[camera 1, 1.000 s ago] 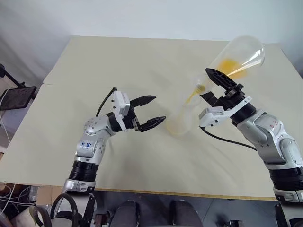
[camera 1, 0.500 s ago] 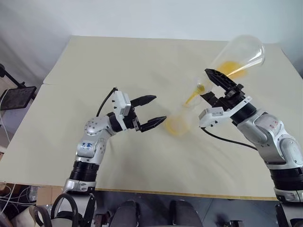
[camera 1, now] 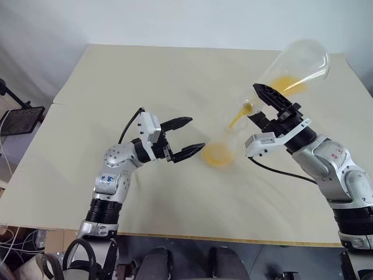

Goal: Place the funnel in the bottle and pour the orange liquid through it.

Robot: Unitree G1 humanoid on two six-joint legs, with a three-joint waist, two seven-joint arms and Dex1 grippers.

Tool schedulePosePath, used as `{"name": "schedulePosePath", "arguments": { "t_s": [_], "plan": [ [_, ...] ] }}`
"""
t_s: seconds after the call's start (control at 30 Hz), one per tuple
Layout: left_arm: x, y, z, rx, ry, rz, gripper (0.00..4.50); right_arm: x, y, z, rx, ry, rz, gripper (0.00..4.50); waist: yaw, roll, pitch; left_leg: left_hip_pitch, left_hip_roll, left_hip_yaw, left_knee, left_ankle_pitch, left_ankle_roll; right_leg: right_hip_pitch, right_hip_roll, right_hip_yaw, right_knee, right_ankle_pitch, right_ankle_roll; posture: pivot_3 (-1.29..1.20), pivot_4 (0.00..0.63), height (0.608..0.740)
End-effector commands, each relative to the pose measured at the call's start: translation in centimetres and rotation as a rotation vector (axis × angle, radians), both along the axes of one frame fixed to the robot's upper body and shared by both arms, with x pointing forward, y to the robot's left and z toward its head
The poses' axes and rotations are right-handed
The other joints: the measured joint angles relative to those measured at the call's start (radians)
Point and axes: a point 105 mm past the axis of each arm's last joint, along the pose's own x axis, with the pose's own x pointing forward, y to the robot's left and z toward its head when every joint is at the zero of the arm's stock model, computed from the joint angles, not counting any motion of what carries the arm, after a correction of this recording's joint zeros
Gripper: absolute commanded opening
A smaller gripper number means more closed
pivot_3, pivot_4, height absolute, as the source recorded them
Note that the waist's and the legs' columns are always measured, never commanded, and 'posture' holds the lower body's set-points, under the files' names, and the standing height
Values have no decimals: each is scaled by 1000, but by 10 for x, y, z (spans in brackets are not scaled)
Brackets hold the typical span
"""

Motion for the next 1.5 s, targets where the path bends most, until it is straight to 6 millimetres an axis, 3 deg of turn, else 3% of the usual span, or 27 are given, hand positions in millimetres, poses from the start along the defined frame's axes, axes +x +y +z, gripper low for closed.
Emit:
{"name": "schedulePosePath", "arguments": {
  "t_s": [0.03, 1.5],
  "plan": [
    [-6, -2, 9, -8, -55, -8, 4500, -11, 5, 22, 2, -110, 30, 2760, 0, 0, 0, 0, 0, 0, 0, 0, 0, 0, 0, 0, 0, 0, 0, 0, 150, 740],
    [-7, -7, 12, 1, -83, -19, 4500, -17, 8, 20, -69, -204, 31, 2760, 0, 0, 0, 0, 0, 0, 0, 0, 0, 0, 0, 0, 0, 0, 0, 0, 150, 740]
  ]
}}
